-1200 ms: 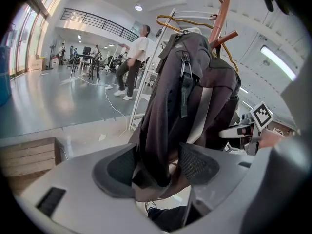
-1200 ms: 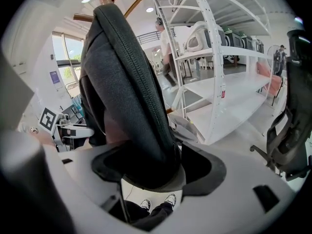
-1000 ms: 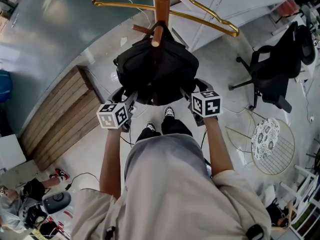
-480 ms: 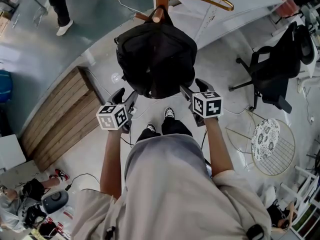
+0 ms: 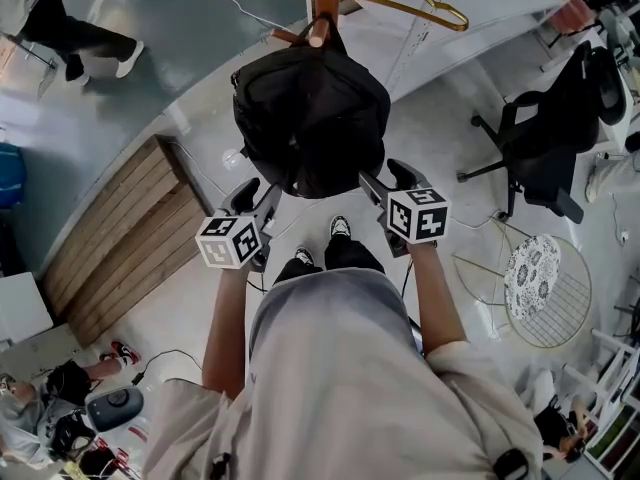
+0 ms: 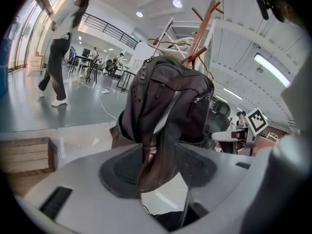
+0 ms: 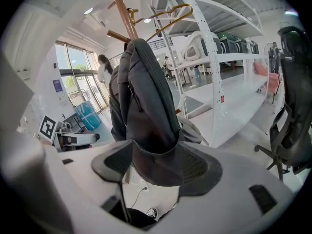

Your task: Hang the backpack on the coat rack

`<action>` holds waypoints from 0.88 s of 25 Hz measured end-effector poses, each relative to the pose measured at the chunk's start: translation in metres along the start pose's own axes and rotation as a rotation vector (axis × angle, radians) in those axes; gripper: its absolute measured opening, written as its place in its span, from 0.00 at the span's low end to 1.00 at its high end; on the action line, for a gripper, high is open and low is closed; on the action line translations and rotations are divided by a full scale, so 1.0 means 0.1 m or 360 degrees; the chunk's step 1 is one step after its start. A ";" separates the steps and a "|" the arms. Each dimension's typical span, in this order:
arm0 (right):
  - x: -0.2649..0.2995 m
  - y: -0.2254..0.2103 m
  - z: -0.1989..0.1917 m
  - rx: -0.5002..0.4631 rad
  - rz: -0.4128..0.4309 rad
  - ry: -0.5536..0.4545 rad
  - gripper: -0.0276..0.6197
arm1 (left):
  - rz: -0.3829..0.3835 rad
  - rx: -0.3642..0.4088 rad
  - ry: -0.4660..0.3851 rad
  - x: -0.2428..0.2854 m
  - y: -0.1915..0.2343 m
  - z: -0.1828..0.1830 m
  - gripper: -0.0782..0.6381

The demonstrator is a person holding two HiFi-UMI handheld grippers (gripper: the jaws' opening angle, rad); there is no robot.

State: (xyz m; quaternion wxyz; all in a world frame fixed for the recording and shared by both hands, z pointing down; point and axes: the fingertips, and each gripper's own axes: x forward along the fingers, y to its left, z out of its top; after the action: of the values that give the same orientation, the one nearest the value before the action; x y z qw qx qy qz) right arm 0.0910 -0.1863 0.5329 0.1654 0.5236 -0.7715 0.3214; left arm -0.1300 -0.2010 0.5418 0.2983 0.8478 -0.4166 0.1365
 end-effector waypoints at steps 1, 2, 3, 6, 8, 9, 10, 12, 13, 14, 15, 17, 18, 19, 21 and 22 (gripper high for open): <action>-0.02 0.02 0.01 0.0003 0.0001 -0.0011 0.50 | -0.0009 0.0003 -0.0013 -0.02 -0.03 0.02 0.39; -0.04 0.03 0.01 0.0005 0.0001 -0.0021 0.49 | -0.0020 0.0006 -0.0024 -0.03 -0.06 0.03 0.37; -0.06 0.05 0.01 0.0006 -0.0001 -0.0029 0.48 | -0.0031 0.0009 -0.0033 -0.04 -0.08 0.05 0.37; -0.13 0.12 0.01 0.0008 -0.0008 -0.0048 0.47 | -0.0044 0.0032 -0.0049 -0.09 -0.13 0.06 0.34; -0.17 0.17 0.00 0.0008 -0.0011 -0.0063 0.46 | -0.0039 0.0057 -0.0057 -0.13 -0.14 0.07 0.32; -0.19 0.20 0.00 0.0009 -0.0012 -0.0073 0.45 | -0.0041 0.0067 -0.0059 -0.16 -0.16 0.07 0.32; -0.22 0.23 0.00 0.0011 -0.0012 -0.0084 0.44 | -0.0047 0.0072 -0.0060 -0.18 -0.17 0.06 0.31; -0.28 0.29 0.00 0.0018 -0.0009 -0.0108 0.42 | -0.0067 0.0074 -0.0063 -0.23 -0.22 0.05 0.29; -0.30 0.32 0.00 0.0020 -0.0009 -0.0119 0.40 | -0.0074 0.0071 -0.0066 -0.25 -0.24 0.05 0.28; -0.33 0.35 0.00 0.0018 -0.0012 -0.0127 0.39 | -0.0073 0.0068 -0.0070 -0.28 -0.25 0.04 0.27; -0.36 0.37 -0.01 0.0011 -0.0017 -0.0132 0.38 | -0.0062 0.0067 -0.0076 -0.31 -0.26 0.04 0.26; -0.40 0.43 -0.03 -0.0009 -0.0029 -0.0142 0.36 | -0.0029 0.0069 -0.0102 -0.37 -0.25 0.06 0.22; -0.43 0.46 -0.04 -0.0014 -0.0032 -0.0150 0.36 | -0.0019 0.0071 -0.0119 -0.40 -0.25 0.07 0.21; -0.46 0.49 -0.03 -0.0014 -0.0034 -0.0163 0.35 | -0.0018 0.0071 -0.0135 -0.43 -0.26 0.09 0.20; -0.54 0.54 -0.02 -0.0005 -0.0043 -0.0197 0.33 | -0.0024 0.0071 -0.0156 -0.49 -0.29 0.12 0.20; -0.59 0.56 -0.02 0.0002 -0.0049 -0.0215 0.32 | -0.0025 0.0072 -0.0166 -0.52 -0.30 0.13 0.20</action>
State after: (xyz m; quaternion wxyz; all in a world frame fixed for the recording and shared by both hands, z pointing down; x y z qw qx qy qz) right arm 0.0626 -0.1301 0.4816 0.1175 0.5560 -0.7725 0.2833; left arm -0.1386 -0.1623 0.4944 0.2581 0.8636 -0.4217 0.0993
